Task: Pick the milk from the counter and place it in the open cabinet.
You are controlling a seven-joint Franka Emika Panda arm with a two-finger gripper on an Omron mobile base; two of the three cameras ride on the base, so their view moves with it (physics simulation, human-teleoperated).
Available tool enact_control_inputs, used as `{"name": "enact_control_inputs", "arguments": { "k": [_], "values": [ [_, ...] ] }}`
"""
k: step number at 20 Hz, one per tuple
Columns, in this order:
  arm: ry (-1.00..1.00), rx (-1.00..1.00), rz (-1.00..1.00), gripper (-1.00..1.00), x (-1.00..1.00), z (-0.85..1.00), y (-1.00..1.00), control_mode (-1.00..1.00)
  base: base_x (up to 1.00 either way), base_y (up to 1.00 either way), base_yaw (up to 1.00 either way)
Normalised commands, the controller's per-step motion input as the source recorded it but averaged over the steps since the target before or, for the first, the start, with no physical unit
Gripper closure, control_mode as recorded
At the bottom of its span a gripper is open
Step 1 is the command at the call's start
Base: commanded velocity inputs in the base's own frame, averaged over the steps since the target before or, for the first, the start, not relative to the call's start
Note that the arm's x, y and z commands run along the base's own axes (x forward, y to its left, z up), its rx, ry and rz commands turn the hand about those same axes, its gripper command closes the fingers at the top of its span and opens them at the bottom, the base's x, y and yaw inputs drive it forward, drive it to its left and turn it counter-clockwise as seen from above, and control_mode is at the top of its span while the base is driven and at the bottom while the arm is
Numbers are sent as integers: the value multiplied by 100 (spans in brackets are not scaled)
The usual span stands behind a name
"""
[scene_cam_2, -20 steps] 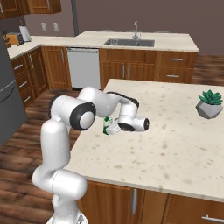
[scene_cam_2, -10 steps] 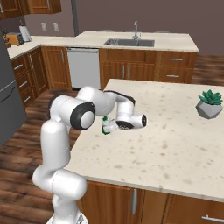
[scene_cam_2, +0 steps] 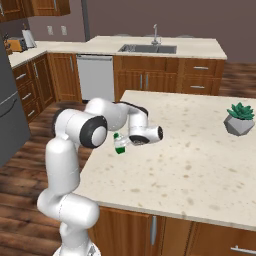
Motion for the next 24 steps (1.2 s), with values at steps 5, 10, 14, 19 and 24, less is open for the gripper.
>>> {"name": "enact_control_inputs", "arguments": {
  "k": [5, 10, 14, 19, 24],
  "values": [
    [4, 0, 0, 100, 0, -8, 16, -100, 0, 0, 0],
    [0, 0, 0, 100, 0, -4, 1, -100, 0, 0, 0],
    [0, 4, 0, 100, 0, 13, 0, -100, 0, 0, 0],
    [0, 5, 0, 100, -4, 62, -6, -100, 0, 0, 0],
    [0, 4, 0, 100, -17, 78, -21, -100, 0, 0, 0]
  ]
}}
